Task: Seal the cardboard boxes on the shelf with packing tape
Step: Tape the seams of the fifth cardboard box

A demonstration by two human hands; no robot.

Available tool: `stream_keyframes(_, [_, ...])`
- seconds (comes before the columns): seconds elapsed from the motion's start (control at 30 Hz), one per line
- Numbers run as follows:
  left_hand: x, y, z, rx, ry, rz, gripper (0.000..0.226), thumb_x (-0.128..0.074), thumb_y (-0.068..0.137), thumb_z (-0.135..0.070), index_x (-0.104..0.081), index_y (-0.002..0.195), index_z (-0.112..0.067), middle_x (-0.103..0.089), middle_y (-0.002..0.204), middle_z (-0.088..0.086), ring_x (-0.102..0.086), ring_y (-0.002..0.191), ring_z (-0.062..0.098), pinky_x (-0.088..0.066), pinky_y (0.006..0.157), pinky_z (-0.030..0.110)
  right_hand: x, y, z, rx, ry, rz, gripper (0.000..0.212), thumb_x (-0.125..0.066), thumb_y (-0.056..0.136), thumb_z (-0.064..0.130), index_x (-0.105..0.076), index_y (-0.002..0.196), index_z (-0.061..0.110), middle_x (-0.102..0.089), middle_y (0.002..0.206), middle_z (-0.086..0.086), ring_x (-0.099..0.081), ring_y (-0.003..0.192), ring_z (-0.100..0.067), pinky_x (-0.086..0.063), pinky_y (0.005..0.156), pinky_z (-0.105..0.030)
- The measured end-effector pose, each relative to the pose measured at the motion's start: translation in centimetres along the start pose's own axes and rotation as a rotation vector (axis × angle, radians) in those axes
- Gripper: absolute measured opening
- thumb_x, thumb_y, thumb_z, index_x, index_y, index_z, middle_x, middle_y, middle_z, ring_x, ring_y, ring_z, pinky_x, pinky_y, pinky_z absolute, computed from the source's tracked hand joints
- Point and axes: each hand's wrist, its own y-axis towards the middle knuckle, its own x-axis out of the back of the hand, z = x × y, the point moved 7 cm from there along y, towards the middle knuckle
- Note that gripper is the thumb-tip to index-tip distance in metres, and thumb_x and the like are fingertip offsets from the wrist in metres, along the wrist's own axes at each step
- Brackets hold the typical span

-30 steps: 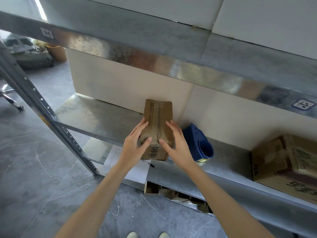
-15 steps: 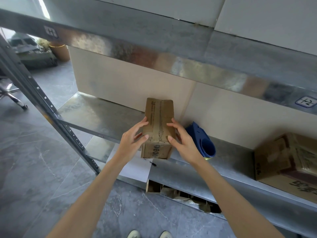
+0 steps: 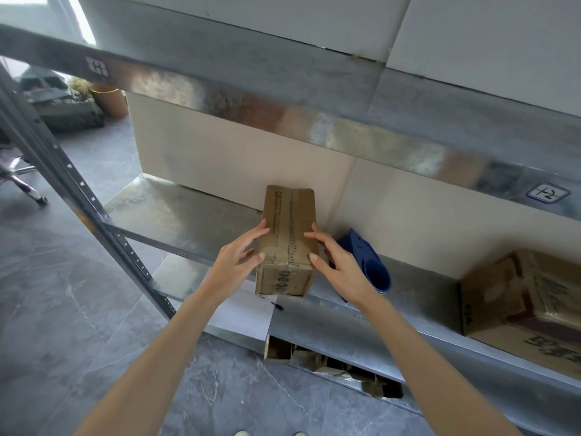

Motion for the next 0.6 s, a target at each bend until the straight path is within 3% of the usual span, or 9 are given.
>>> stream_keyframes(0.1, [0.0, 0.0, -0.25, 0.013, -0.023, 0.014, 0.054, -0.047, 0.097, 0.007, -0.052, 0.14, -0.025, -0.041, 0.152, -0.018, -0.041, 0.133, -0.009, -0.045, 0.101, 0.016, 0.38, -0.05, -0.01, -0.023, -0.004, 0.08, 0.06, -0.055, 0.096, 0.008, -0.037, 0.144, 0.038, -0.021, 0.159, 0.017, -0.025, 0.143, -0.002, -0.024, 0.112, -0.018])
stream_keyframes(0.2, [0.1, 0.16, -0.37, 0.0, 0.008, 0.007, 0.058, -0.044, 0.095, 0.012, -0.053, 0.138, -0.027, -0.042, 0.151, -0.015, -0.042, 0.132, -0.009, -0.044, 0.099, 0.012, 0.68, 0.15, 0.12, -0.027, -0.061, 0.093, 0.074, -0.047, 0.088, -0.01, -0.036, 0.145, 0.037, -0.024, 0.155, 0.017, -0.024, 0.141, 0.002, -0.024, 0.114, -0.017])
stream_keyframes(0.33, [0.33, 0.36, 0.01, -0.049, 0.114, -0.016, 0.055, -0.048, 0.096, 0.009, -0.053, 0.139, -0.026, -0.043, 0.151, -0.016, -0.04, 0.135, -0.006, -0.043, 0.105, 0.018, 0.92, 0.34, 0.02, 0.011, -0.151, -0.008, 0.059, -0.039, 0.097, -0.01, -0.042, 0.143, 0.028, -0.03, 0.152, 0.015, -0.032, 0.136, 0.004, -0.027, 0.106, -0.004])
stream_keyframes(0.47, [0.35, 0.34, 0.11, -0.081, 0.167, -0.038, 0.056, -0.046, 0.096, 0.008, -0.052, 0.137, -0.03, -0.043, 0.148, -0.021, -0.042, 0.131, -0.01, -0.045, 0.104, 0.021, 0.78, 0.53, -0.07, 0.034, -0.136, -0.08, 0.046, -0.044, 0.101, 0.001, -0.044, 0.142, 0.023, -0.037, 0.154, 0.007, -0.036, 0.134, 0.005, -0.031, 0.105, -0.006])
stream_keyframes(0.6, [0.33, 0.31, 0.35, -0.105, 0.188, -0.064, 0.052, -0.047, 0.098, 0.006, -0.055, 0.137, -0.026, -0.043, 0.148, -0.022, -0.046, 0.126, -0.012, -0.05, 0.101, 0.029, 0.5, 0.52, -0.08, 0.025, -0.12, -0.122, 0.041, -0.049, 0.1, 0.006, -0.047, 0.14, 0.019, -0.036, 0.15, 0.012, -0.033, 0.131, 0.009, -0.03, 0.101, -0.001])
